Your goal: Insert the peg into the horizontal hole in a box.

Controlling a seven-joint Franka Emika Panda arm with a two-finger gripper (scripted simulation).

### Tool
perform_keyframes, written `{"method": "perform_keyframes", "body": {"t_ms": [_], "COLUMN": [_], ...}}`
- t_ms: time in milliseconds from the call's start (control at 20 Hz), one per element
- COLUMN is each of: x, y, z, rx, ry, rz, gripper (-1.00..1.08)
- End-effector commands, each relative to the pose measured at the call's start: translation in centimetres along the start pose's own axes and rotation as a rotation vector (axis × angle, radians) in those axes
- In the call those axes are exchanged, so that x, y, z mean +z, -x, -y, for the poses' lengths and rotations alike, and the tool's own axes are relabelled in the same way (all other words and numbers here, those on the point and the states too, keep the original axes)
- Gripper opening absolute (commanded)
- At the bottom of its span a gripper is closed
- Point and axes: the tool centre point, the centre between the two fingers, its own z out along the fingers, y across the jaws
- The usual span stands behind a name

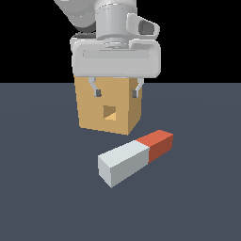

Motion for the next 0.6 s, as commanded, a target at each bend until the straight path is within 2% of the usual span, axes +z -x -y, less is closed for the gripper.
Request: {"method": "perform_keyframes", "body": {"t_ms": [0, 550], "x": [0.0, 1.1], "y": [0.0, 0.6], "z": [0.0, -0.6], "rx": [0.0, 0.098], "ry": [0.0, 0.002], "rz": [0.0, 0.0], "gripper": [1.0, 1.0]}}
